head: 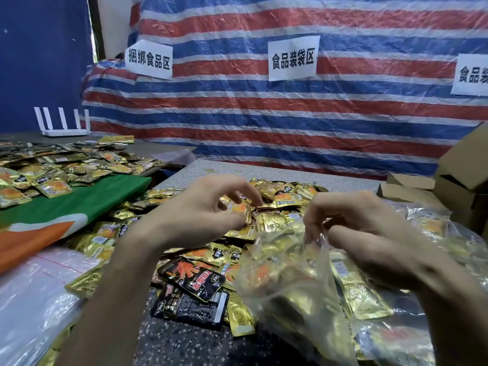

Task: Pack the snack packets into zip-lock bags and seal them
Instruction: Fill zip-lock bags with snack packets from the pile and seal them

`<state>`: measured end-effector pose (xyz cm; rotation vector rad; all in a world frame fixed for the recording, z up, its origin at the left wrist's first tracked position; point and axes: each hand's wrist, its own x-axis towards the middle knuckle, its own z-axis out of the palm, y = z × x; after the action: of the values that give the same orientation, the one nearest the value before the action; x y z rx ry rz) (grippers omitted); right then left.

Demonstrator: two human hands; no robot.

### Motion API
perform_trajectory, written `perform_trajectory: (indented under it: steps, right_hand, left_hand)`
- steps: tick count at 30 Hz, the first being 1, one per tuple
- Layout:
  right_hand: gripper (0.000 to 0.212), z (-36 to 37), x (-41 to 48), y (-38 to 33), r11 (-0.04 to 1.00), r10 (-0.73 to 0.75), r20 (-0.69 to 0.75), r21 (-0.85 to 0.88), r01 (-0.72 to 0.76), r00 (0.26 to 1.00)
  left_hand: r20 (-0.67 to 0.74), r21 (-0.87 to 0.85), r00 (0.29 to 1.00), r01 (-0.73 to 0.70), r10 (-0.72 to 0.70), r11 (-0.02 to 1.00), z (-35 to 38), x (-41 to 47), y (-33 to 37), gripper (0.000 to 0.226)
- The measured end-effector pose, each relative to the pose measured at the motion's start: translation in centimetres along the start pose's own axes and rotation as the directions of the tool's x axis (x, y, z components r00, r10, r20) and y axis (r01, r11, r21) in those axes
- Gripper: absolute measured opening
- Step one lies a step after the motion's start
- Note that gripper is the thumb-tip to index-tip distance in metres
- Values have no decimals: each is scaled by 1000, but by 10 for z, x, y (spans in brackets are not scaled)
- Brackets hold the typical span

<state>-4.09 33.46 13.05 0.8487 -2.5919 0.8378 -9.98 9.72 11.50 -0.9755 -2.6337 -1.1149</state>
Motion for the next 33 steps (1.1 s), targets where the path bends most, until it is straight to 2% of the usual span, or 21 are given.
perform_trajectory:
  steps: [2,4,6,9,16,20,25,27,30,33]
  right_hand:
    - [15,1,1,1,1000,-5,13,14,5,1000]
    - [10,2,1,3,999,-4,17,46,3,1000]
    - [16,2,1,5,998,-5,21,70,4,1000]
    - [28,1,0,7,997,7,33,71,-9,999]
    - [43,1,-3,9,997,50,54,49,-53,997]
    - [36,0,-3,9,996,63,49,60,-66,997]
    - [40,-1,-3,10,998,42,29,35,-43,999]
    - [39,-1,-3,11,999,49,29,16,-50,998]
    - [37,-1,-4,12,998,64,45,-13,-64,997]
    - [42,0,-6,11,998,66,106,-28,-63,992]
  left_hand:
    - [140,-118,990,24,-7,993,3,1,-3,43]
    - [197,-174,980,4,31,985,9,2,-4,55]
    - [237,-179,970,-18,61,984,14,5,-6,58]
    - [307,-205,945,-46,109,978,17,7,-6,49]
    - [273,-105,947,-145,169,984,16,5,5,44]
    - [223,-13,960,-171,169,985,17,3,13,46]
    - [229,70,956,-205,184,976,21,1,21,57]
    - [246,110,952,-215,183,970,23,2,23,50]
    - [264,243,960,-158,91,957,27,3,20,39]
    - [230,260,971,-123,62,958,28,4,17,13]
